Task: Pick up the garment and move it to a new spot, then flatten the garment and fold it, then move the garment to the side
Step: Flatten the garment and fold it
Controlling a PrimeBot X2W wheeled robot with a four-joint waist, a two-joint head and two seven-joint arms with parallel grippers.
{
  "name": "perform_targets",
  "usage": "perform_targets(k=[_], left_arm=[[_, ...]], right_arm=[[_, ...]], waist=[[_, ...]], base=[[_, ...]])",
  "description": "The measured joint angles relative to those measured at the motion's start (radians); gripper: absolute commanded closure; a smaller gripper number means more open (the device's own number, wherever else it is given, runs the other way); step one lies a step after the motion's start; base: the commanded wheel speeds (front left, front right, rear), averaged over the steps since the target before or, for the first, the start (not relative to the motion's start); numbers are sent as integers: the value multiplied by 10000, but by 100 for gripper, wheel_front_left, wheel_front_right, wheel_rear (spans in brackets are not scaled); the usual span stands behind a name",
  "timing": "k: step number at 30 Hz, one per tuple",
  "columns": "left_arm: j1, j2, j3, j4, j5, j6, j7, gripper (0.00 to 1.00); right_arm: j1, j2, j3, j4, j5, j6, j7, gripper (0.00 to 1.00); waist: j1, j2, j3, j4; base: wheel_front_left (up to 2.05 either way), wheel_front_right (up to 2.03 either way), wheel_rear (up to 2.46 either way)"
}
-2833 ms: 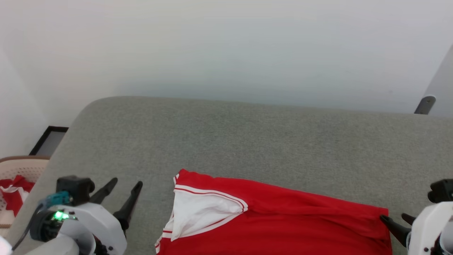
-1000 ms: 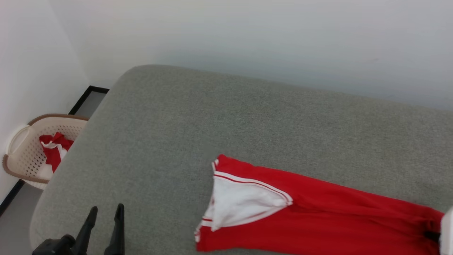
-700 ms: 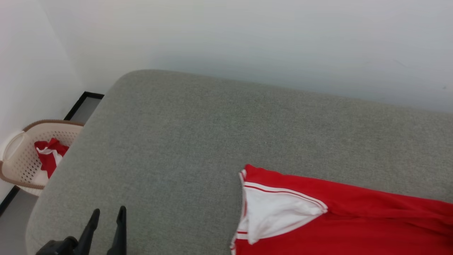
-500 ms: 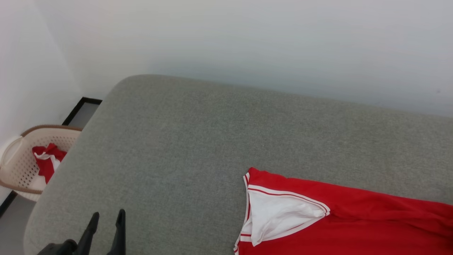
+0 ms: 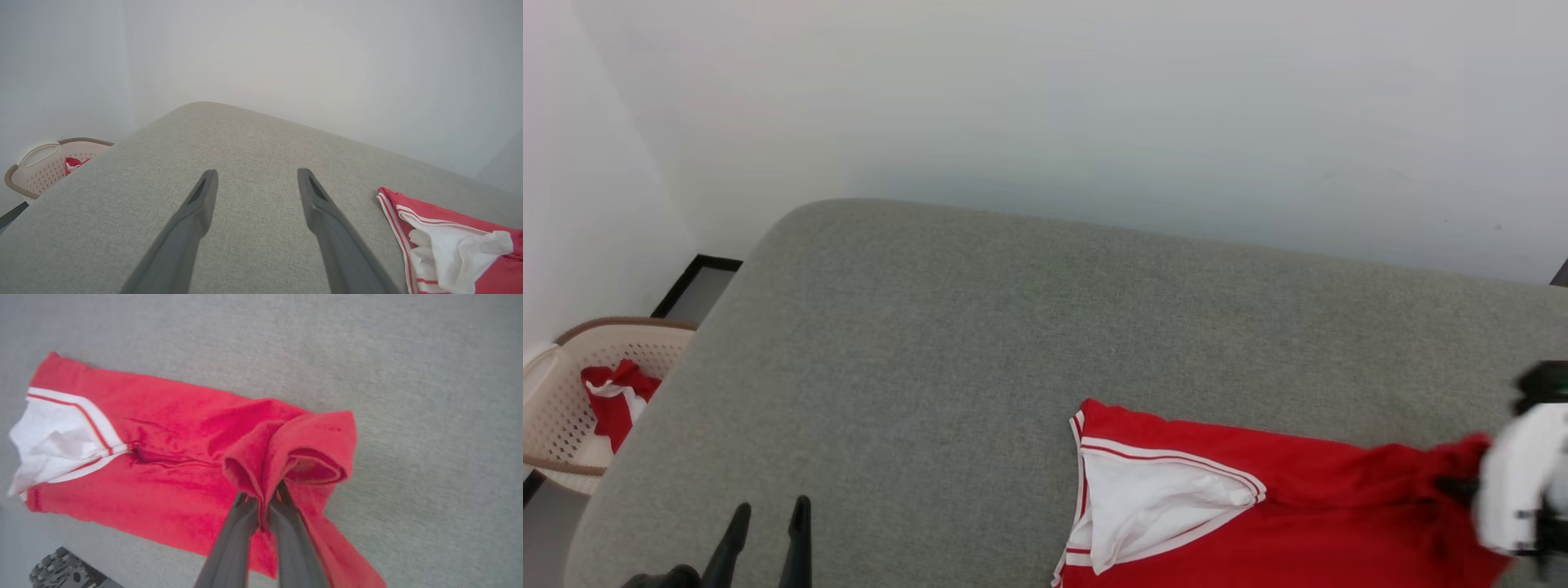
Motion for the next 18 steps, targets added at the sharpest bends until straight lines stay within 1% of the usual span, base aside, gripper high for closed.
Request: perform_targets(k=[4, 8, 9, 10, 11, 16, 18], left_arm=[[-14, -105, -35, 12, 52, -25, 0, 0], [-56, -234, -153, 182, 71, -56, 0, 0], [-56, -234, -153, 182, 71, -56, 0, 0], [-115, -270, -244, 245, 77, -127, 2, 0], [-173, -282, -267, 282, 77, -130, 2, 0], [-291, -351, -408, 468, 82, -219, 6, 0], [-394, -391, -453, 522, 100, -232, 6, 0]], right_arm=[[-62, 677, 506, -696, 52, 0, 104, 100], [-310, 1578, 922, -821, -125, 0, 21, 100], [-310, 1578, 922, -821, -125, 0, 21, 100], [-390, 2069, 1118, -740, -309, 0, 6, 100], [-437, 2307, 1216, -675, -380, 0, -46, 100], [-758, 3381, 1653, 75, -836, 0, -349, 100], [-879, 3680, 1724, 493, -1091, 0, -562, 100]], waist=[[0, 0, -54, 70], [0, 0, -96, 215], [0, 0, -96, 215], [0, 0, -111, 311], [0, 0, -118, 366], [0, 0, -133, 639], [0, 0, -132, 759]], base=[[0, 0, 0], [0, 0, 0], [0, 0, 0], [0, 0, 0], [0, 0, 0], [0, 0, 0], [0, 0, 0]])
